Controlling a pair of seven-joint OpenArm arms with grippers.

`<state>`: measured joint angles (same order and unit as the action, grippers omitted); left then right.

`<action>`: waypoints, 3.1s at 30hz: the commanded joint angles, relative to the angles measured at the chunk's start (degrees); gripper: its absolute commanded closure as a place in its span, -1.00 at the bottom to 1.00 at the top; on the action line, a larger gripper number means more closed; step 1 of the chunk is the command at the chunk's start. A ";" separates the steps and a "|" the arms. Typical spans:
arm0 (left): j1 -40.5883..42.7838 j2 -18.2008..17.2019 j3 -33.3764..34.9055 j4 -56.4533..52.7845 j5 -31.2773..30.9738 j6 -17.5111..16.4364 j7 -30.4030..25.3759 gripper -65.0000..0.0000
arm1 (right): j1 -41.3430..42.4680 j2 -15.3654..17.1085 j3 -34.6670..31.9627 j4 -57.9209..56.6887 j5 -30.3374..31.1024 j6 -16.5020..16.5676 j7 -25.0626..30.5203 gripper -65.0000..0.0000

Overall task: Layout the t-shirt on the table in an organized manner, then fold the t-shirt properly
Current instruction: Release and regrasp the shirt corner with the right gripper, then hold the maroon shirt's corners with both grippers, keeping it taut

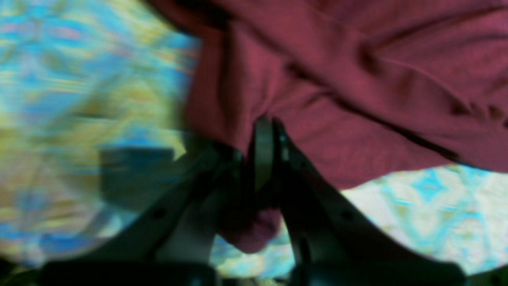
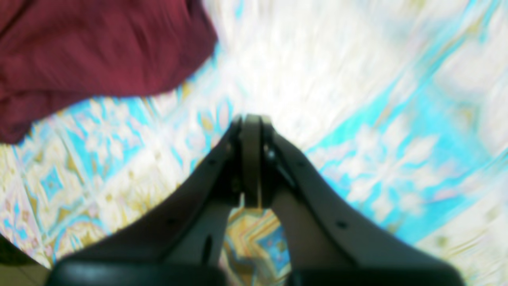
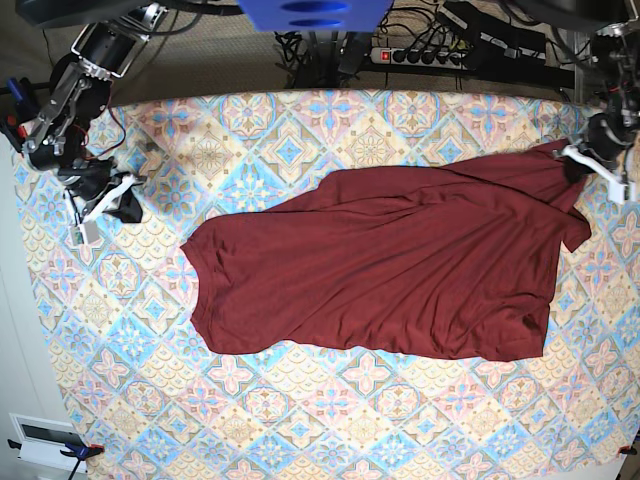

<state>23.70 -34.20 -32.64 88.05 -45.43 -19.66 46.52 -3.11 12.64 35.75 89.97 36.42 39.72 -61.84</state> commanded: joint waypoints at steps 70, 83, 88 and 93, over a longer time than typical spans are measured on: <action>-0.36 -0.49 -0.63 0.78 -0.68 -2.36 -1.29 1.00 | 9.84 -4.95 -22.16 -6.77 0.01 0.28 9.40 0.62; -0.54 0.92 -0.72 0.78 -0.68 -2.45 -1.29 1.00 | 10.19 -4.95 -22.16 -12.83 -0.07 0.28 10.02 0.28; -0.54 0.92 -0.72 0.78 -0.68 -2.45 -1.29 1.00 | 13.88 -4.95 -22.69 -14.50 -0.07 0.28 12.13 0.17; -0.54 0.92 -0.72 0.78 -0.68 -2.45 -1.29 1.00 | 14.50 -4.95 -22.69 -17.58 -0.07 0.28 12.92 0.18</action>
<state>23.31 -31.79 -32.67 88.12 -45.45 -21.96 46.33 11.03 7.16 12.91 71.96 36.01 39.68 -49.39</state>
